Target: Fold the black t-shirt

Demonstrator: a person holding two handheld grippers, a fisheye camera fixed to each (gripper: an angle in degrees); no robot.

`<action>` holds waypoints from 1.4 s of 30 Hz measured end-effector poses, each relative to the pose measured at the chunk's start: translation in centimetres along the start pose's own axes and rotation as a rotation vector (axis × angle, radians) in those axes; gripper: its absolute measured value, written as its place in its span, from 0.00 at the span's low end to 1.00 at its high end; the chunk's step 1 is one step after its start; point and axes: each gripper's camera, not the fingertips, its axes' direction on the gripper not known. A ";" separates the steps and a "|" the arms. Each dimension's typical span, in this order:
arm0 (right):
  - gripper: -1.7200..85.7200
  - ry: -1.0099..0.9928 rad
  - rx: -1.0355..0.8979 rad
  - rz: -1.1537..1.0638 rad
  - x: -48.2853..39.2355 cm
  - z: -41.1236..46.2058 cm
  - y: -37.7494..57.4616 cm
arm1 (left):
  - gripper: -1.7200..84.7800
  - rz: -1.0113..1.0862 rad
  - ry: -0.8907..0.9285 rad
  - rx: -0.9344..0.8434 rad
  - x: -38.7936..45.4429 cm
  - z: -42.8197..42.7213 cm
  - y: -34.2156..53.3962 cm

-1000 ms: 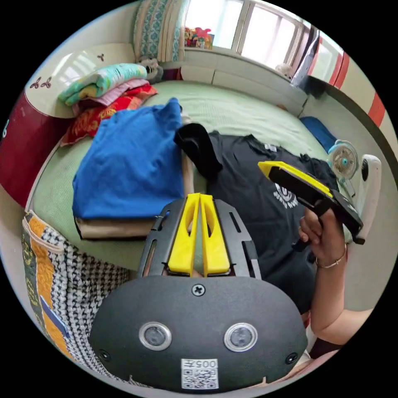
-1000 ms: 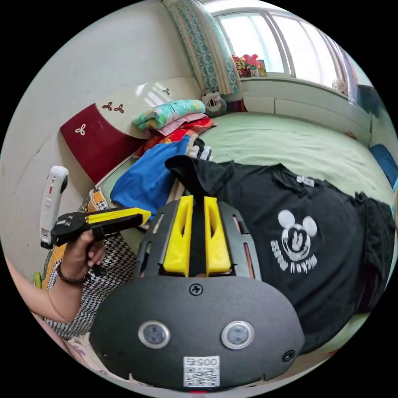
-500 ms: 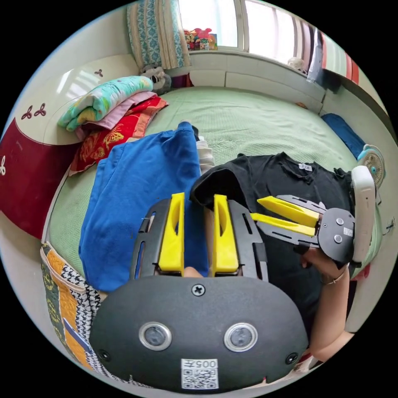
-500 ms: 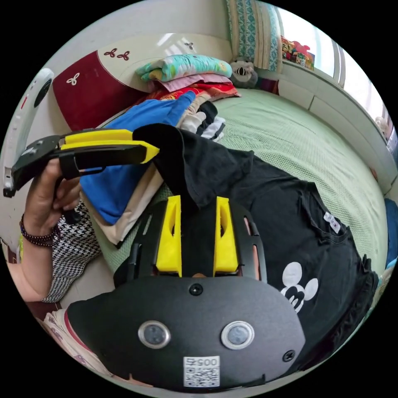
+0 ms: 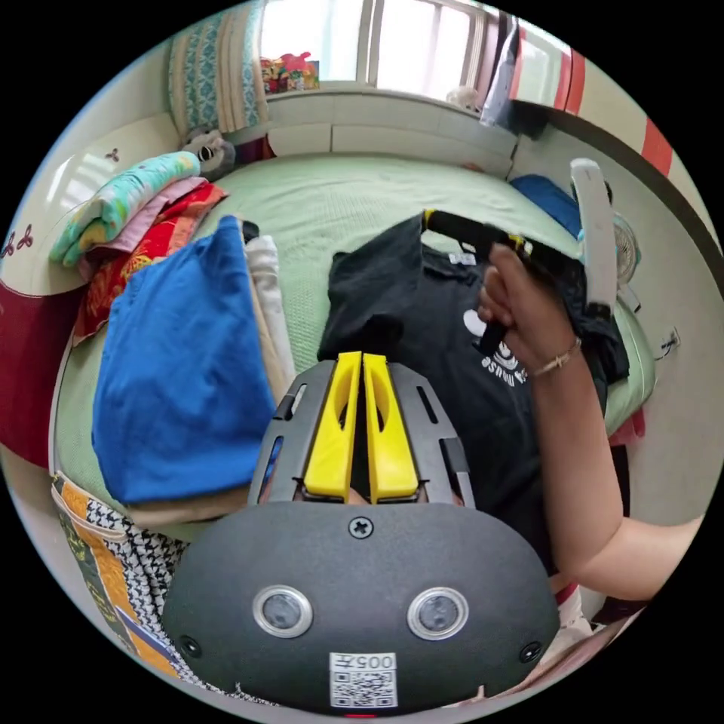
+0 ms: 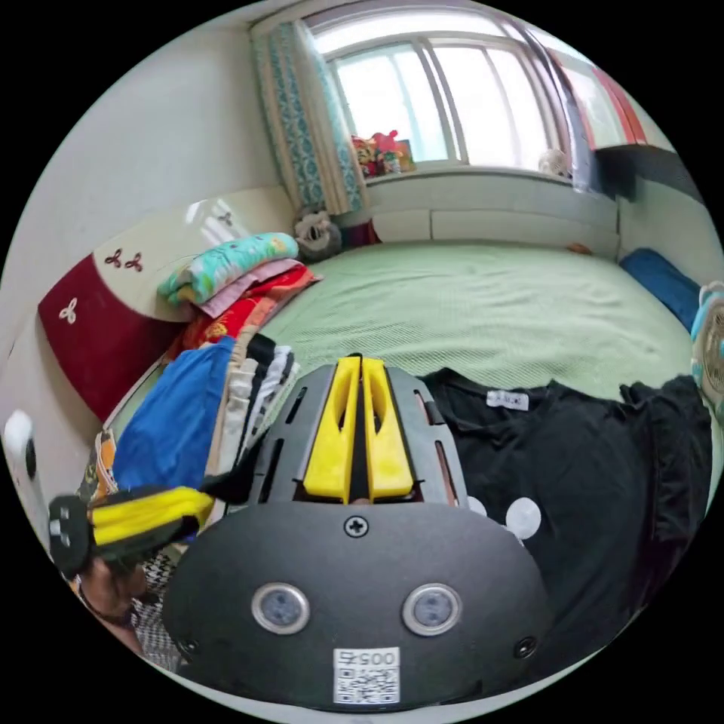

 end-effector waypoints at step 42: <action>0.08 -0.048 -0.423 0.137 10.5 6.3 2.0 | 0.09 -0.050 0.053 -0.198 7.0 16.9 -8.6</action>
